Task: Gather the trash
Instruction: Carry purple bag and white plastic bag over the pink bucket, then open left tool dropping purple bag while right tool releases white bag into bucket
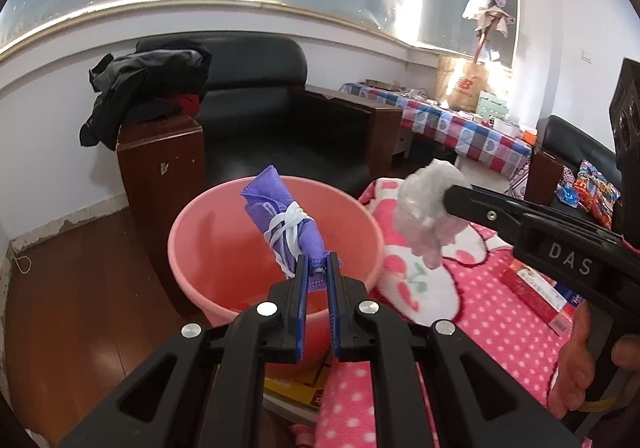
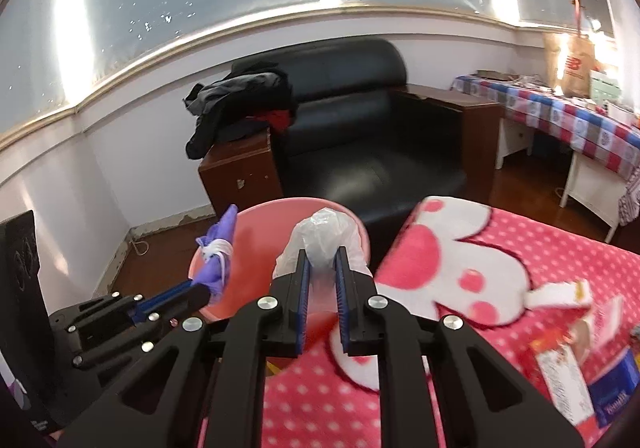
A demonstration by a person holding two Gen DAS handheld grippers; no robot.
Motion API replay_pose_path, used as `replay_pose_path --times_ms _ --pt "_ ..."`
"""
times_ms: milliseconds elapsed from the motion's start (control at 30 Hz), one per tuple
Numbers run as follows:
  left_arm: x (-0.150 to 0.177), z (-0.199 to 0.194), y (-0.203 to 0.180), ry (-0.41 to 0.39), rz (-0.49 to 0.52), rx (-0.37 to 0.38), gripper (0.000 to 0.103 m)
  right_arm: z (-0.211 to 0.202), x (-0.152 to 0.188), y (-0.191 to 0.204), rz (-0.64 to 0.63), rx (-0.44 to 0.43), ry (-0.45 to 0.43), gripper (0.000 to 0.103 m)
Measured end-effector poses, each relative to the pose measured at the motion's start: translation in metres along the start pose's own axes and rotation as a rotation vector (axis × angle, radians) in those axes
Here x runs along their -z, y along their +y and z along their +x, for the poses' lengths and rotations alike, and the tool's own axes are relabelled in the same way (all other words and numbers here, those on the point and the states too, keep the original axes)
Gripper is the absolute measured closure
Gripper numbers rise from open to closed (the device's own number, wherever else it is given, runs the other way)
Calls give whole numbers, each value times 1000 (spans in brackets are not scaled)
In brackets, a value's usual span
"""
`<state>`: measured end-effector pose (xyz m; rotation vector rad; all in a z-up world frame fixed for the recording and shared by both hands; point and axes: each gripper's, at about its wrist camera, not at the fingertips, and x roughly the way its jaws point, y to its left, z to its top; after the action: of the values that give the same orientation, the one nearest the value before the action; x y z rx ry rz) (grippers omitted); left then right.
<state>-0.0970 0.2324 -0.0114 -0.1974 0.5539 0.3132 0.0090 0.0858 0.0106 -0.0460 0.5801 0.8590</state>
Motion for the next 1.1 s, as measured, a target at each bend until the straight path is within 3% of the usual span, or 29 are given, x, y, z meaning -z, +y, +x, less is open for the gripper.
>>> replay_pose_path --times_ms 367,700,1000,1100 --pt "6 28 30 75 -58 1 95 56 3 18 -15 -25 92 90" --pt "8 42 37 114 -85 16 93 80 10 16 -2 -9 149 90" --pt "8 39 33 103 -81 8 89 86 13 13 14 -22 173 75" --pt "8 35 32 94 -80 4 83 82 12 13 13 -23 161 73"
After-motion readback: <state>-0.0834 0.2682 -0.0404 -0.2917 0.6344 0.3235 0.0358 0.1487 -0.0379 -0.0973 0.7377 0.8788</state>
